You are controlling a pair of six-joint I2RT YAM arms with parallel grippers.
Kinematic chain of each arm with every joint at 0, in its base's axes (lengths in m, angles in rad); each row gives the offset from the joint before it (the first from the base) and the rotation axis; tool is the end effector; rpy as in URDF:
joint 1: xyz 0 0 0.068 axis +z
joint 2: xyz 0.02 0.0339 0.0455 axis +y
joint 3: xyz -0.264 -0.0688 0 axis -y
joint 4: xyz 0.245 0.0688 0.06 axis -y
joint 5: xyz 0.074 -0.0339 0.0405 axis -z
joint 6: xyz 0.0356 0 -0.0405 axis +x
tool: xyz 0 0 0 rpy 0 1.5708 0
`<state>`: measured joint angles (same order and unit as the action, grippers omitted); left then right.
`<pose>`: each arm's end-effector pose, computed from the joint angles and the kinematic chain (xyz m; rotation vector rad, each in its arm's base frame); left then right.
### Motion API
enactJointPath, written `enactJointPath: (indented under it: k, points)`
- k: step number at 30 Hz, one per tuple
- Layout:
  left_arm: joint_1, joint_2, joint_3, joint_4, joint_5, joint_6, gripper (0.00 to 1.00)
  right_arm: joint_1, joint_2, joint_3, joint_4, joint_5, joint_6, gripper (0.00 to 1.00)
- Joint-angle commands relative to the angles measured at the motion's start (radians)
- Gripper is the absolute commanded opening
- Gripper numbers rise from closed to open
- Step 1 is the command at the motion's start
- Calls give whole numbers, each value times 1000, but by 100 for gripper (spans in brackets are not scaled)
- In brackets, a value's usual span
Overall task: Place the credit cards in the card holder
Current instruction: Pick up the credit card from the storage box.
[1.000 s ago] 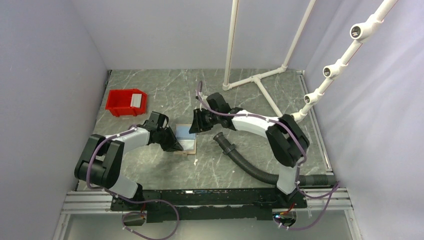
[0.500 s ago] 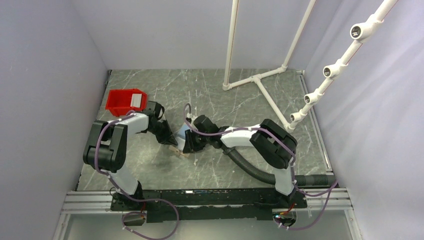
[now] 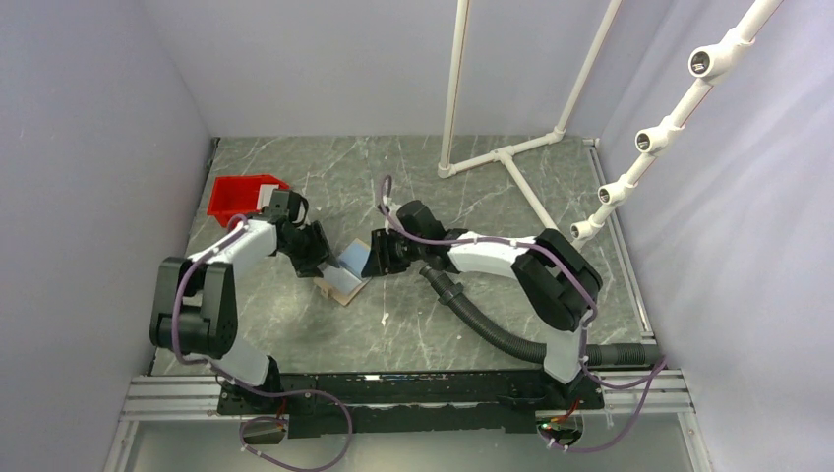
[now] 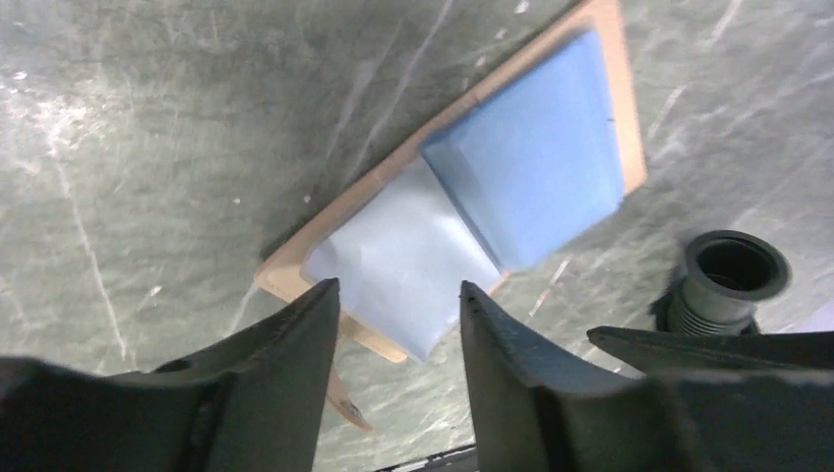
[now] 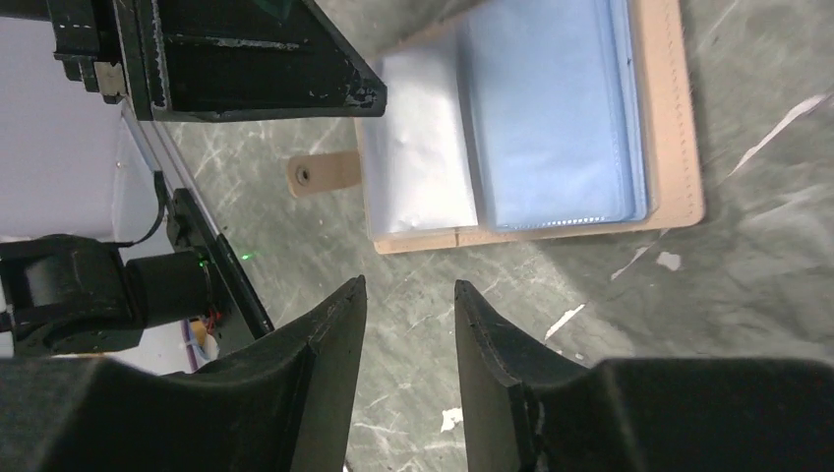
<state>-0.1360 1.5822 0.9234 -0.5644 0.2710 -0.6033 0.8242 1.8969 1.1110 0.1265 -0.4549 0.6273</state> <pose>0.2864 -0.0488 0.1731 -0.5967 2.8034 -0.5460 0.2629 0.3071 0.1677 -0.5203 2.4242 1.2279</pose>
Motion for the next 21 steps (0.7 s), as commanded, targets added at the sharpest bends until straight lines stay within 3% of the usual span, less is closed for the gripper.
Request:
enactJointPath:
  k: [1,8,9,11,13,21]
  points:
    - [24,-123,14,-32,43,25,58,-15,-94,69,-96,-9,-123,42]
    - [76,-219,147,-164,13,95,68,-28,-139,67,-154,-22,-167,43]
    - [94,-225,180,-189,-19,120,74,-28,-155,49,-151,-25,-173,44]
    - [127,-209,260,-220,-82,187,98,-27,-187,8,-135,-40,-178,47]
    - [166,-147,353,-250,-139,273,99,-27,-201,-12,-131,-57,-181,48]
    - [351,214,773,-318,-40,457,99,-31,-229,-29,-136,-119,-181,49]
